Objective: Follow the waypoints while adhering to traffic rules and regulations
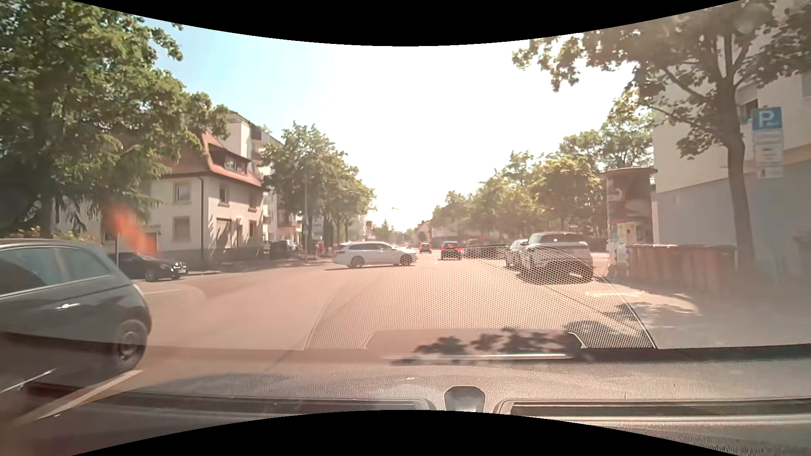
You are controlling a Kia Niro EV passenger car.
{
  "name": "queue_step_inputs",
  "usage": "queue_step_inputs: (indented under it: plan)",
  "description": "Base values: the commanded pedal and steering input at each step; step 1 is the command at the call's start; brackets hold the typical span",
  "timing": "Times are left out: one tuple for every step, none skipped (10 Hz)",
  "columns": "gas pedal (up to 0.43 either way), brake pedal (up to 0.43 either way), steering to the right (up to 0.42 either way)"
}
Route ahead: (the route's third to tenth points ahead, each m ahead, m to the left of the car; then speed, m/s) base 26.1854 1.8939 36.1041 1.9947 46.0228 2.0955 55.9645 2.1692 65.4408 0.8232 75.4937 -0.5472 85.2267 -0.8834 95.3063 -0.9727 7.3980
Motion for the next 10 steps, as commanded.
queue_step_inputs:
  plan:
    - [0.000, 0.037, -0.023]
    - [0.000, 0.049, -0.023]
    - [0.000, 0.049, -0.023]
    - [0.000, 0.049, -0.021]
    - [0.000, 0.055, -0.019]
    - [0.000, 0.061, -0.018]
    - [0.000, 0.067, -0.018]
    - [0.000, 0.085, -0.018]
    - [0.000, 0.085, -0.018]
    - [0.000, 0.085, -0.018]
